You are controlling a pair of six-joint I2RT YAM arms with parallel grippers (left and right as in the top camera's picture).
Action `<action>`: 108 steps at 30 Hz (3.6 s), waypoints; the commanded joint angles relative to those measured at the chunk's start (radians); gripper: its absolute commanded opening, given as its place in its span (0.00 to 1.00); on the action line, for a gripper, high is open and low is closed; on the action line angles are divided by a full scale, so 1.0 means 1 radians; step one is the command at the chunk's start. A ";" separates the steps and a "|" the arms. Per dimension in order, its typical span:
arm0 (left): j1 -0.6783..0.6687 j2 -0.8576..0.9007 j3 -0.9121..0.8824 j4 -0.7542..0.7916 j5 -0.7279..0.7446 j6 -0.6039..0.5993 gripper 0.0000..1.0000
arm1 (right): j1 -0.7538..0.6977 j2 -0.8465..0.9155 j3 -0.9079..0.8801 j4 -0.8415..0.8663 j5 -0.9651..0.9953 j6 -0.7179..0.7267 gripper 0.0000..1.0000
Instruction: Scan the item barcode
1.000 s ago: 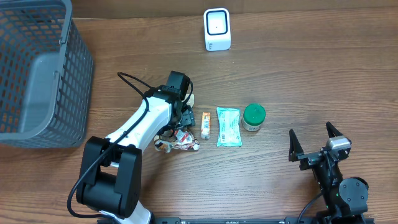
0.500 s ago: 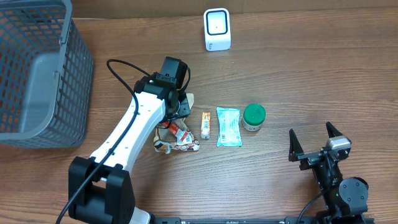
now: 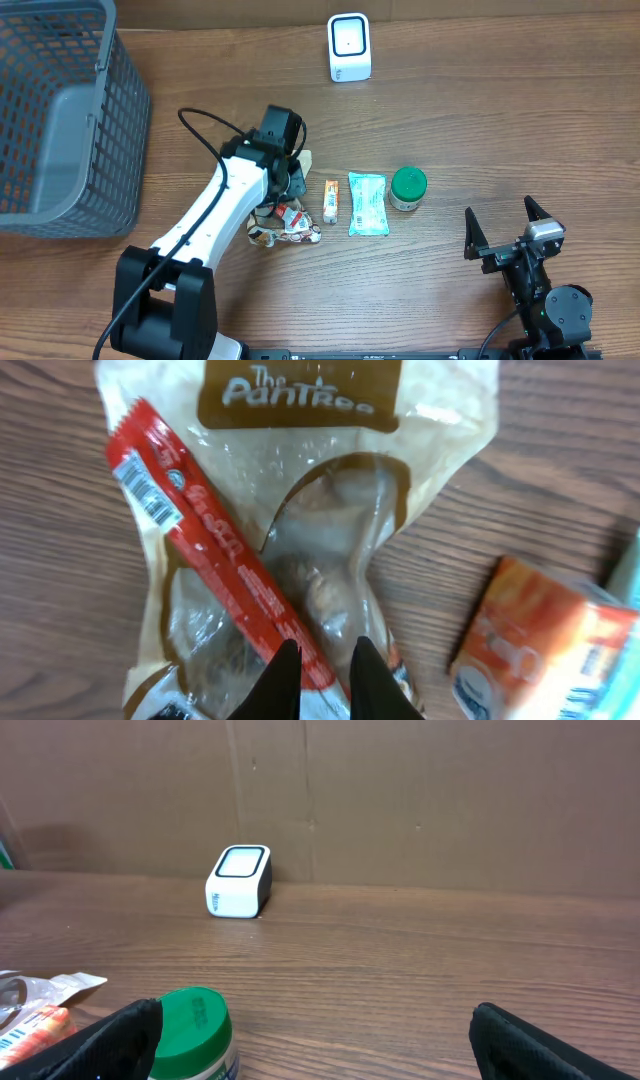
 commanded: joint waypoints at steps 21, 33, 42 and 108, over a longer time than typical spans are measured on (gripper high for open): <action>-0.001 -0.042 0.168 -0.064 0.011 0.028 0.16 | -0.003 -0.008 -0.010 0.006 0.004 -0.001 1.00; 0.003 -0.061 0.461 -0.322 0.011 0.080 0.91 | -0.003 -0.008 -0.010 0.006 0.004 -0.001 1.00; 0.092 -0.061 0.478 -0.262 0.011 0.076 1.00 | -0.003 -0.008 -0.010 0.006 0.004 -0.001 1.00; 0.352 -0.058 0.463 -0.238 -0.102 0.071 1.00 | -0.003 -0.008 -0.010 0.006 0.004 -0.001 1.00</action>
